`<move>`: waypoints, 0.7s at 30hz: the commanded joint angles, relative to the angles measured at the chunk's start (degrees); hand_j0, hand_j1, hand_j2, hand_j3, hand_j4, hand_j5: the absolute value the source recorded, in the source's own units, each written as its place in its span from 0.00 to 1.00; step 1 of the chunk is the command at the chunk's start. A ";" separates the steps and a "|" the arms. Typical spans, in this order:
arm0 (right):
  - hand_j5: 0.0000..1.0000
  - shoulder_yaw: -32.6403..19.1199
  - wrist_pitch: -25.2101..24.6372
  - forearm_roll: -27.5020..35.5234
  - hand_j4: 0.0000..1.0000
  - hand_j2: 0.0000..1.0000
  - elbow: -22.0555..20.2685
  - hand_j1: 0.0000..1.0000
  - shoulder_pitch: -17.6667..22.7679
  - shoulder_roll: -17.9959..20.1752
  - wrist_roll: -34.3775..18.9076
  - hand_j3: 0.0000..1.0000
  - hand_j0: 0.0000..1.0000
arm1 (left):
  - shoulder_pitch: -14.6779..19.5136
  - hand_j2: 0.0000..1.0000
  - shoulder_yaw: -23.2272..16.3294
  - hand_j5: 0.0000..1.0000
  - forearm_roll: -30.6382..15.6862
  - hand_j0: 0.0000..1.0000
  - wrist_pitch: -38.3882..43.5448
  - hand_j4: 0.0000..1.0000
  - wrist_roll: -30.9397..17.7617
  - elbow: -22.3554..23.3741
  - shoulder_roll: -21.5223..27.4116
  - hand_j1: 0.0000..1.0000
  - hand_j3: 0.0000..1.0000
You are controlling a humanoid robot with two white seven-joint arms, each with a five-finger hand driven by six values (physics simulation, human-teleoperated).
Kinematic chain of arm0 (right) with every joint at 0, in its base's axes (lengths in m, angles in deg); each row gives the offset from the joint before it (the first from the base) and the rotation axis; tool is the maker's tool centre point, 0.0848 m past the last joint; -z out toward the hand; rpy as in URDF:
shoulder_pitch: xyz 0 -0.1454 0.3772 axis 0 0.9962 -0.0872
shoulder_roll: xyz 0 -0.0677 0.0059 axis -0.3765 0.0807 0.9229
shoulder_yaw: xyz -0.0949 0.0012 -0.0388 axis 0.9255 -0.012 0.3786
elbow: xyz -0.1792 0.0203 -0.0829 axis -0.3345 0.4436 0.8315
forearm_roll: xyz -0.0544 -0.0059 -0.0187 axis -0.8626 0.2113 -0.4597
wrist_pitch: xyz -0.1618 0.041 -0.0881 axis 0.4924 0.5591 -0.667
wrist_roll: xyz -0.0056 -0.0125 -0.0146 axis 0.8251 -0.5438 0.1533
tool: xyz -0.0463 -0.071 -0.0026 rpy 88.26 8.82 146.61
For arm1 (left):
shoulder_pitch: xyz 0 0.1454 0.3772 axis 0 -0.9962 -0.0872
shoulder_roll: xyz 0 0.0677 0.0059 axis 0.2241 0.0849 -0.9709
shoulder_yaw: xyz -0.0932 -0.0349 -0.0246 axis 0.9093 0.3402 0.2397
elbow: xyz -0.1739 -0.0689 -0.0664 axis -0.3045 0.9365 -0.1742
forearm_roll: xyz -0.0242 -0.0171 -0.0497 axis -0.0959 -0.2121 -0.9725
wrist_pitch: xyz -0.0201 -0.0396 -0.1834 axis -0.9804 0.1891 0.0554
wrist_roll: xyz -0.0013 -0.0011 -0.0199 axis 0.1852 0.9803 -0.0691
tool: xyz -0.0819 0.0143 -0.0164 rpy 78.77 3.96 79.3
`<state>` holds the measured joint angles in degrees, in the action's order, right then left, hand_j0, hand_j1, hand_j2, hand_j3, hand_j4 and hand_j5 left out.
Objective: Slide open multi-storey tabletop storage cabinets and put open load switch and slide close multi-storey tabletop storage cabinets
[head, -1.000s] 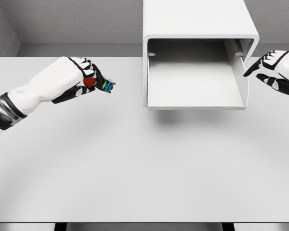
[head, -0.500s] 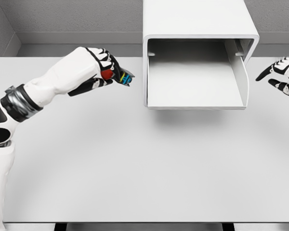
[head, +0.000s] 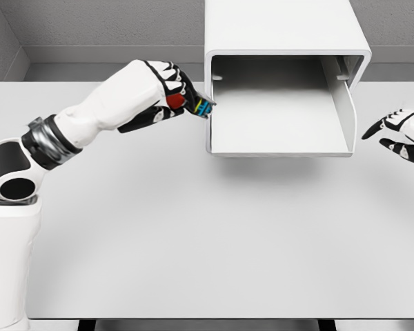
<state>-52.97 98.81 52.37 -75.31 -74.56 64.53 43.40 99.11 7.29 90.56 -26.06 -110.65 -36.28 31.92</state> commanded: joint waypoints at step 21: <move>0.55 -0.04 -0.03 -1.31 0.55 0.55 2.23 0.55 6.33 -1.92 0.38 0.55 0.55 | 1.05 0.38 -4.98 0.38 6.39 0.38 0.18 0.38 0.06 0.78 -8.98 0.38 0.38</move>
<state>-52.96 98.81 50.68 -73.02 -68.23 62.52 43.70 100.17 2.77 96.80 -26.06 -110.63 -35.64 23.49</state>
